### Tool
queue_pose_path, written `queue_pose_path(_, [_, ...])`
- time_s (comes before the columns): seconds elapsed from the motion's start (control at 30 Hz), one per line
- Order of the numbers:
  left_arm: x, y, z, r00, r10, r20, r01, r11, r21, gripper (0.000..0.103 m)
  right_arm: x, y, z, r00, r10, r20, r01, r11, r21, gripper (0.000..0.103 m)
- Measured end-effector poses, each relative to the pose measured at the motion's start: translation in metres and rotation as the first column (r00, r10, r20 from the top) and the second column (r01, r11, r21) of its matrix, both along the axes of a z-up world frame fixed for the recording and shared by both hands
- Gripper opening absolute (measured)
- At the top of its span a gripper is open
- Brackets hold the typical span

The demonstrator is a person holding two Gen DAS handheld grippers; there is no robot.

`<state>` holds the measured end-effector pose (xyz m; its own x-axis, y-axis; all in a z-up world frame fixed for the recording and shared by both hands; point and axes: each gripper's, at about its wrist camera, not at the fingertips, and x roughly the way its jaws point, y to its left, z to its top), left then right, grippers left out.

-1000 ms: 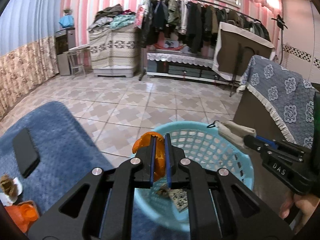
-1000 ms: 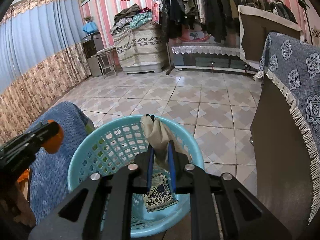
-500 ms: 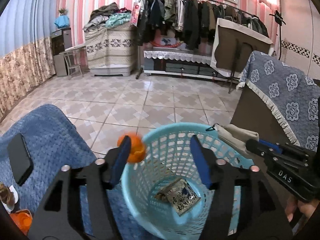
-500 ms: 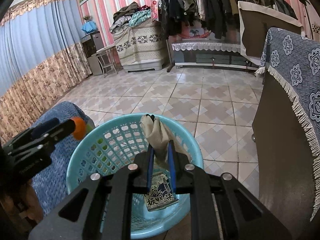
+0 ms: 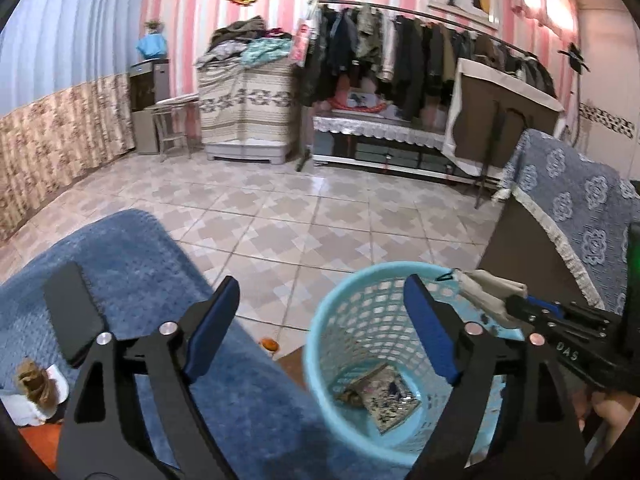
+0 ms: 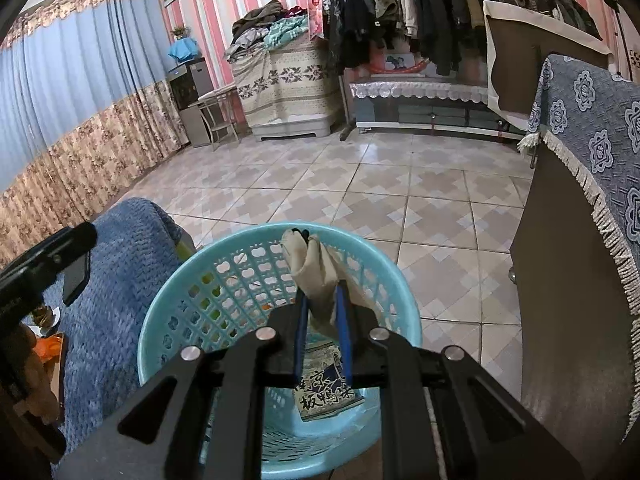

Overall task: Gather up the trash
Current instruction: 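Open the right gripper to drop the beige cloth into the basket, then move both open tools back over the blue rug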

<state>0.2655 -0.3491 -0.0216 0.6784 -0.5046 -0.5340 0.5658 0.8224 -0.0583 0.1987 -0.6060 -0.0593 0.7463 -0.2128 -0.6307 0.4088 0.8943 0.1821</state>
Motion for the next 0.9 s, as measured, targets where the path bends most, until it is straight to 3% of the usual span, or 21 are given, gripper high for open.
queue_pose_path(0.27, [0.001,0.051,0.008,0.994,0.112,0.013,-0.112,0.993,-0.021,0.094,0.01,0.015,-0.003,1.0,0.029,-0.009,-0.029,1.0,-0.01,0.018])
queue_pose_path(0.3, [-0.001,0.057,0.01,0.992,0.122,0.016,-0.122,0.992,-0.024,0.094,0.011,0.018,-0.004,0.999,0.031,-0.012,-0.031,0.999,-0.014,0.025])
queue_pose_path(0.33, [-0.002,0.064,0.013,0.991,0.134,0.021,-0.133,0.991,-0.027,0.095,0.013,0.019,-0.004,0.999,0.031,-0.016,-0.032,0.999,-0.017,0.04])
queue_pose_path(0.4, [-0.006,0.08,0.018,0.987,0.157,0.028,-0.156,0.987,-0.034,0.096,0.014,0.023,-0.004,0.999,0.034,-0.018,-0.035,0.999,-0.022,0.053])
queue_pose_path(0.47, [-0.009,0.094,0.022,0.984,0.176,0.033,-0.175,0.984,-0.04,0.096,0.016,0.028,-0.004,0.999,0.041,-0.021,-0.042,0.999,-0.029,0.056])
queue_pose_path(0.53, [-0.013,0.114,0.027,0.978,0.206,0.041,-0.204,0.978,-0.044,0.097,0.017,0.032,-0.002,0.999,0.036,-0.019,-0.037,0.998,-0.046,0.077])
queue_pose_path(0.73, [-0.027,0.172,0.033,0.955,0.292,0.052,-0.29,0.956,-0.041,0.097,0.014,0.052,0.009,1.0,-0.008,0.01,0.009,0.99,-0.141,0.094])
queue_pose_path(0.9, [-0.042,0.223,0.032,0.931,0.362,0.045,-0.36,0.932,-0.04,0.097,0.013,0.085,0.019,0.999,0.027,0.032,-0.02,0.98,-0.196,0.097])
